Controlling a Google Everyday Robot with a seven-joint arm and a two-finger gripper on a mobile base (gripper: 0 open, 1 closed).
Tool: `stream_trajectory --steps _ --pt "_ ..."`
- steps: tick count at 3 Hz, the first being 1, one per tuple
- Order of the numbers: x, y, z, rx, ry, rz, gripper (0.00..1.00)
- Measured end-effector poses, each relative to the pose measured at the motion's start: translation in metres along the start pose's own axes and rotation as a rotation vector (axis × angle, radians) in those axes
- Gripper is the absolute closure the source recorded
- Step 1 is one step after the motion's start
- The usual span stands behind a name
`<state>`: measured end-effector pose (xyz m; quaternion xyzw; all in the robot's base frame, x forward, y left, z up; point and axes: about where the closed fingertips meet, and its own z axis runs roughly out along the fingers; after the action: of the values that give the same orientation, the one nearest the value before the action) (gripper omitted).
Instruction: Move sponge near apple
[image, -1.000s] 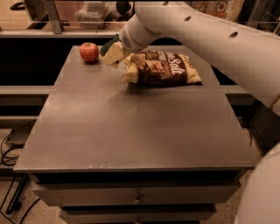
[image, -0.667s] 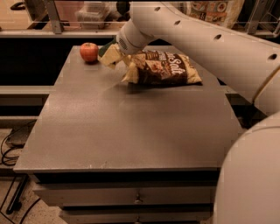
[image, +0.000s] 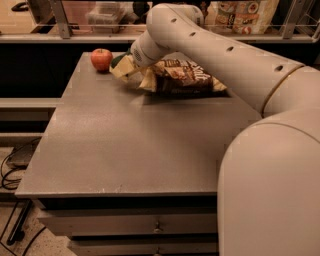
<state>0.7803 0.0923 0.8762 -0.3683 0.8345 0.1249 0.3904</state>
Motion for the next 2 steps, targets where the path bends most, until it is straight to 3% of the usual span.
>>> stream_trajectory --steps 1,2 --pt "-0.0003 -0.0010 0.0162 -0.012 0.006 0.011 0.12" --pt "-0.0070 0.0087 0.0144 -0.013 0.002 -0.008 0.00"
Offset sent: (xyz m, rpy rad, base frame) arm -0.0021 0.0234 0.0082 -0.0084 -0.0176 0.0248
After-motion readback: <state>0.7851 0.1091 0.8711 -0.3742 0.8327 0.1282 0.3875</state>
